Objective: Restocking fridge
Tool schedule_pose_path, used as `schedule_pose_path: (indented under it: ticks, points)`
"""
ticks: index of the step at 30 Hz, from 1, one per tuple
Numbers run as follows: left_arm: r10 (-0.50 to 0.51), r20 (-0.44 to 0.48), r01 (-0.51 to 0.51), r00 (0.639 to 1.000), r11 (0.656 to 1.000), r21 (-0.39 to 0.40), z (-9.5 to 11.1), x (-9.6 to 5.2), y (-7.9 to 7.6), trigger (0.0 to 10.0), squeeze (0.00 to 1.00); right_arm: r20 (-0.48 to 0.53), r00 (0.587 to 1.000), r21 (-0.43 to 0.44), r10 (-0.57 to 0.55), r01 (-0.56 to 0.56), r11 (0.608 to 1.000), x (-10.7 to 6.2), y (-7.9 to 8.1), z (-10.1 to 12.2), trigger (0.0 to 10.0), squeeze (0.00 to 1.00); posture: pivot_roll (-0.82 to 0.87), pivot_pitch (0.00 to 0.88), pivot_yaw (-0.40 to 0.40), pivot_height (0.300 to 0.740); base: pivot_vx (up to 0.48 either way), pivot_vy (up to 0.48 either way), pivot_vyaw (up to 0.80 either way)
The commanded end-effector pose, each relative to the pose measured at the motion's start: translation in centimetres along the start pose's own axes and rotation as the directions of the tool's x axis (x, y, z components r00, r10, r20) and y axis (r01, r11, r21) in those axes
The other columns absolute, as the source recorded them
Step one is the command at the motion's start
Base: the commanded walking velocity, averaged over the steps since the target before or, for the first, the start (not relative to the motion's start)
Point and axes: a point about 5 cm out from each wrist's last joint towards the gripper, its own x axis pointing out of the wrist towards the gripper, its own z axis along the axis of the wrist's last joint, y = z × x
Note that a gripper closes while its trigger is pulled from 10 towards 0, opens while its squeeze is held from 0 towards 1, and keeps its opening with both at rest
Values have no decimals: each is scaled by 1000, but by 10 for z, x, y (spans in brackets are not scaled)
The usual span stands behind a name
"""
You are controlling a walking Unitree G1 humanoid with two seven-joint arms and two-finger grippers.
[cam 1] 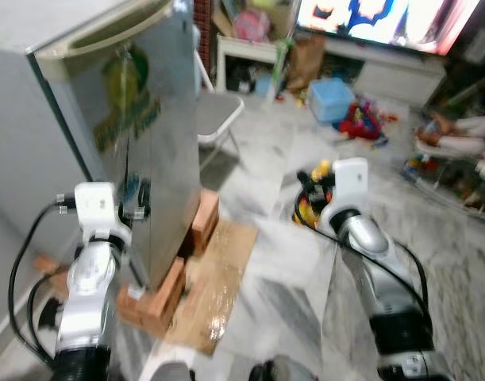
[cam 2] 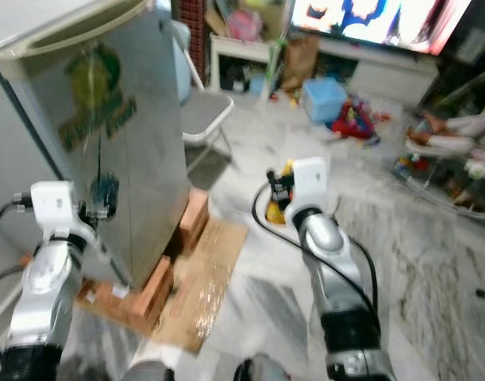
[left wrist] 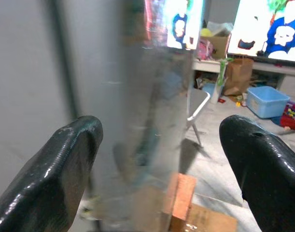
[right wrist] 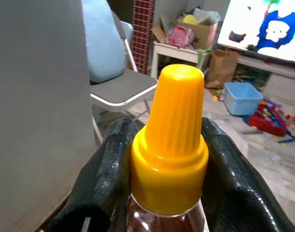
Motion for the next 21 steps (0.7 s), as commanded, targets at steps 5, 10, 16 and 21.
schedule_pose_path:
  ticks: [5, 10, 16, 21]
  points:
    - [15, 8, -15, 1000, 1000, 2, 1, -4, 1, 10000, 0, 34, 999, -19, 4, -3, 1000, 1, 2, 8, 10000, 0, 59, 0, -89, 716, 0, 0, 0]
    - [15, 12, -15, 1000, 1000, 27, 2, -1, 7, 10000, 0, 29, 999, -30, -13, 14, 999, -1, 0, 7, 10000, 0, 59, 0, -88, 716, 0, 0, 0]
    - [144, 6, -144, 990, 988, 50, 7, 20, 49, 10000, 0, -7, 999, -52, -37, 37, 998, -13, -5, -1, 10000, 0, 41, 0, -72, 716, 0, 0, 0]
    - [251, 27, -252, 968, 967, 38, 16, 34, 68, 10000, 0, -40, 998, -58, -51, 49, 997, -22, -10, -4, 10000, 0, 34, 0, -66, 716, 0, 0, 0]
